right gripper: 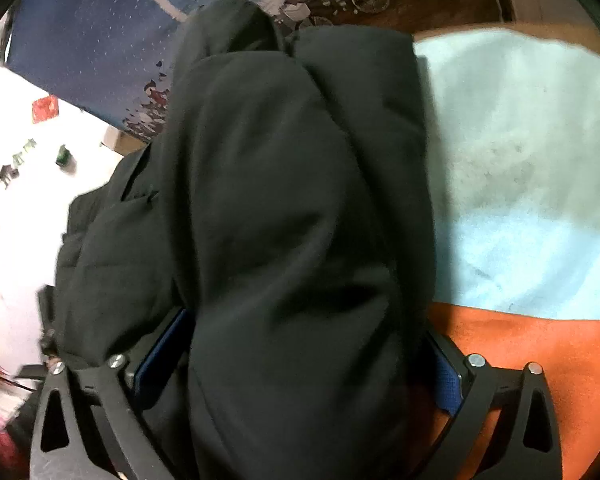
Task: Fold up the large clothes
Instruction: 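Close both tools on the jacket bundle edge, then lift the jacket bundle with both tools and fold it over once more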
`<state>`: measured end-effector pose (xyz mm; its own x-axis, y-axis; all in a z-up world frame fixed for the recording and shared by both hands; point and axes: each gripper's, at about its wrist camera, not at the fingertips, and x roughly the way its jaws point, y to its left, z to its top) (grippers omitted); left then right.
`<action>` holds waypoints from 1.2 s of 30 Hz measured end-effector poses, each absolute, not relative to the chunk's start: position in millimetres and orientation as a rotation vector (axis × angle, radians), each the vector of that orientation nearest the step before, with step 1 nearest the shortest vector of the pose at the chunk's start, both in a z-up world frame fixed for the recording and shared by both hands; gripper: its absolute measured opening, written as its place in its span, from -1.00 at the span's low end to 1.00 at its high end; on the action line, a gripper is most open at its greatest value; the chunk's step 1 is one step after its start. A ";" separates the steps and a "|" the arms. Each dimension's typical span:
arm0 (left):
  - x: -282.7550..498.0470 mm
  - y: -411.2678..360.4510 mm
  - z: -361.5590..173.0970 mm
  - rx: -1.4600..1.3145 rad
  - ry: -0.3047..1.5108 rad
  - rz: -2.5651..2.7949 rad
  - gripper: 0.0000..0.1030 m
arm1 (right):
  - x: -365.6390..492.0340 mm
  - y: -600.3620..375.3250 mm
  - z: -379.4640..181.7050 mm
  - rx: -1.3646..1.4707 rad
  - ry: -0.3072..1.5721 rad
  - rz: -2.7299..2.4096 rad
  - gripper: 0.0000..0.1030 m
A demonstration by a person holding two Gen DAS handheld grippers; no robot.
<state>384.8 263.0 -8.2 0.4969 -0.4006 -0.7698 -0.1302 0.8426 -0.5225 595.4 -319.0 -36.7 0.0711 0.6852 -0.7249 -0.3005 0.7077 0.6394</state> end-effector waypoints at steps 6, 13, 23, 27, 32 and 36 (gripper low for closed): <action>378.1 252.8 3.3 -0.555 1.045 -0.101 0.35 | 588.7 -320.7 -21.4 0.398 1.276 0.731 0.09; 360.5 241.9 33.1 -0.542 0.979 -0.026 -0.45 | 579.9 -311.2 12.6 0.384 1.216 0.736 -0.45; 344.8 206.7 97.7 -0.441 0.830 -0.052 -0.63 | 562.8 -304.8 103.3 0.349 1.028 0.812 -0.56; 335.4 196.6 121.2 -0.423 0.797 -0.059 -0.64 | 554.3 -304.8 126.0 0.365 0.984 0.834 -0.56; 319.3 193.5 132.4 -0.398 0.804 -0.050 -0.63 | 540.8 -306.0 133.9 0.351 0.986 0.842 -0.56; 305.4 193.8 127.6 -0.394 0.837 -0.046 -0.63 | 529.0 -304.6 131.2 0.329 1.003 0.848 -0.56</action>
